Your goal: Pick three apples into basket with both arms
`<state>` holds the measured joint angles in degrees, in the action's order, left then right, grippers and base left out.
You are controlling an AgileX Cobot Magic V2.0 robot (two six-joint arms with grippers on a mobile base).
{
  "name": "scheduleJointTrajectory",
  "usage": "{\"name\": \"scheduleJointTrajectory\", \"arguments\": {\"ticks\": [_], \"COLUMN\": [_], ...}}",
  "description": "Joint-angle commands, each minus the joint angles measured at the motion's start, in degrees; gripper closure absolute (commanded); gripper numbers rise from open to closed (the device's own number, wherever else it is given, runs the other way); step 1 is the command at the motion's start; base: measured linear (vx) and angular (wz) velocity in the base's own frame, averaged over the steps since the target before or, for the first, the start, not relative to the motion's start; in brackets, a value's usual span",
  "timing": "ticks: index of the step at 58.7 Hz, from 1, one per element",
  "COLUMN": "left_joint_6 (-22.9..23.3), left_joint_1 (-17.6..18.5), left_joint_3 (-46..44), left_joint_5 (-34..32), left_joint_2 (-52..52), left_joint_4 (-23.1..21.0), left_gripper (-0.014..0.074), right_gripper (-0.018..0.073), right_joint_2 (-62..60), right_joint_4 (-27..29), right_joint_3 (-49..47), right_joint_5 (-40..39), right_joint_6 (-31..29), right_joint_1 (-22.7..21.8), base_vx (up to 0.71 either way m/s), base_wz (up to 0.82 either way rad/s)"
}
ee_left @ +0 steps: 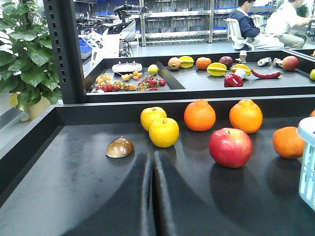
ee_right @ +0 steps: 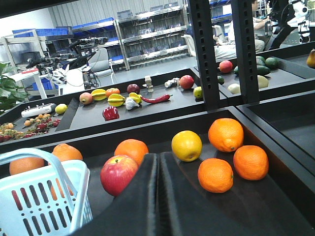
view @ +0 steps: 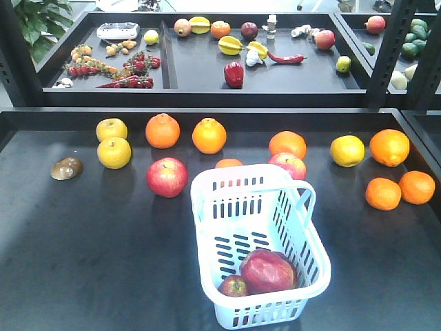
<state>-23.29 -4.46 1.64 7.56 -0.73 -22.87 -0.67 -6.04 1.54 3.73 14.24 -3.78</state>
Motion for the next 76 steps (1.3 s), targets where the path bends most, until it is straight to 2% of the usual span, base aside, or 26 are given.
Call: {"name": "scheduleJointTrajectory", "arguments": {"ticks": [1, 76], "left_joint_6": [0.3, 0.3], "left_joint_1": [0.0, 0.0], "left_joint_3": [-1.5, -1.5], "left_joint_5": [-3.6, -3.6], "left_joint_2": [-0.8, -0.8], "left_joint_4": [-0.3, -0.3], "left_gripper": [0.0602, 0.0602], "right_gripper": [0.0568, 0.0568], "right_joint_2": [-0.7, -0.7], "right_joint_4": [-0.9, -0.9], "right_joint_3": [0.8, 0.8], "right_joint_5": [-4.3, -4.1], "right_joint_6": [-0.6, -0.6], "right_joint_1": [-0.3, -0.3], "base_vx": [0.00, 0.00], "base_wz": [0.00, 0.00]}}
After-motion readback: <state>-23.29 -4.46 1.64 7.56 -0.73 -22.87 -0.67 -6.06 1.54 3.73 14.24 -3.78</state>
